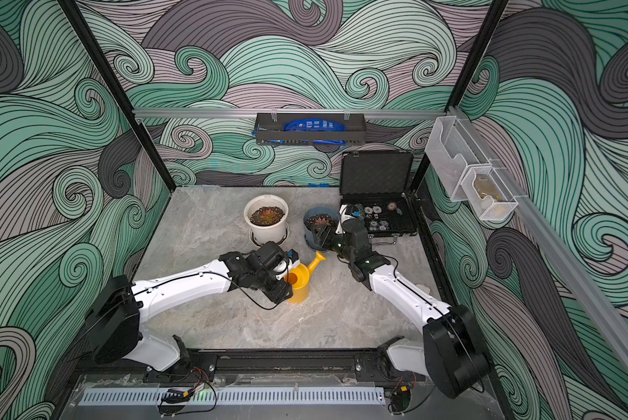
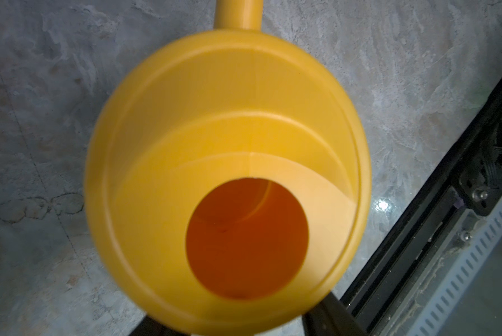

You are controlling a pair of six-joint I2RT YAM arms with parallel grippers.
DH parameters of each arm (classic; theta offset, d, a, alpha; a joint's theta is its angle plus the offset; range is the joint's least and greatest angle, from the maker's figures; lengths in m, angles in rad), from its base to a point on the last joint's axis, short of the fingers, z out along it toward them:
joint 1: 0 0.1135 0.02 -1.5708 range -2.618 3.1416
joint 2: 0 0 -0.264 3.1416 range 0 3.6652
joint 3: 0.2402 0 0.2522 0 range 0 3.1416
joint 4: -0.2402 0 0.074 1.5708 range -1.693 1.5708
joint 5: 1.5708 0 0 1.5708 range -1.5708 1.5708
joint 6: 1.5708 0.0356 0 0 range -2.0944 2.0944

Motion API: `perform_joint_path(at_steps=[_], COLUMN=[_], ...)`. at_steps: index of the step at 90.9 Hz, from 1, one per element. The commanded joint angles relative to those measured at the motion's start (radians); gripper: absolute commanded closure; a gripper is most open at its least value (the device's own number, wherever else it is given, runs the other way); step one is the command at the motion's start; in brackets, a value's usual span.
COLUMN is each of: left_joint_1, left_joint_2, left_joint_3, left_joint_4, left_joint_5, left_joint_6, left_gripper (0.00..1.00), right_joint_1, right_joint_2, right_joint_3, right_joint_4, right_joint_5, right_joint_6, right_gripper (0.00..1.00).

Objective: Water the succulent around the soil edge
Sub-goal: Pick up the watering can from the center of the board.

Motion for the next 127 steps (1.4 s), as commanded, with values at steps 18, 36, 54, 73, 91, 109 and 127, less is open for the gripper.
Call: perform_joint_path(at_steps=[18, 36, 54, 73, 91, 109, 127], left_joint_1=[0.006, -0.005, -0.008, -0.01, -0.011, -0.018, -0.021], left_joint_2=[-0.065, -0.09, -0.064, -0.061, -0.07, -0.089, -0.175], left_joint_3=[-0.065, -0.093, -0.075, -0.073, -0.075, -0.073, -0.054], left_joint_4=[0.084, 0.085, 0.07, 0.066, 0.066, 0.053, 0.004], left_joint_5=[0.004, -0.035, -0.044, -0.055, -0.062, -0.074, -0.073], left_joint_6=[-0.087, -0.131, -0.136, -0.141, -0.143, -0.145, -0.157], left_gripper=[0.48, 0.49, 0.58, 0.64, 0.75, 0.91, 1.0], right_joint_1=[-0.011, -0.013, -0.015, -0.016, -0.018, -0.021, -0.023], right_joint_2=[-0.006, -0.005, -0.004, -0.004, -0.01, -0.027, -0.052], right_joint_3=[-0.007, -0.005, -0.005, -0.005, -0.002, -0.004, -0.007], right_joint_4=[0.021, 0.021, 0.019, 0.017, 0.006, 0.0, -0.003], right_joint_5=[-0.037, -0.044, -0.049, -0.05, -0.044, -0.031, -0.024], right_joint_6=[0.002, 0.002, 0.002, 0.001, 0.002, -0.001, -0.008], right_gripper=[0.4, 0.42, 0.52, 0.58, 0.58, 0.59, 0.59])
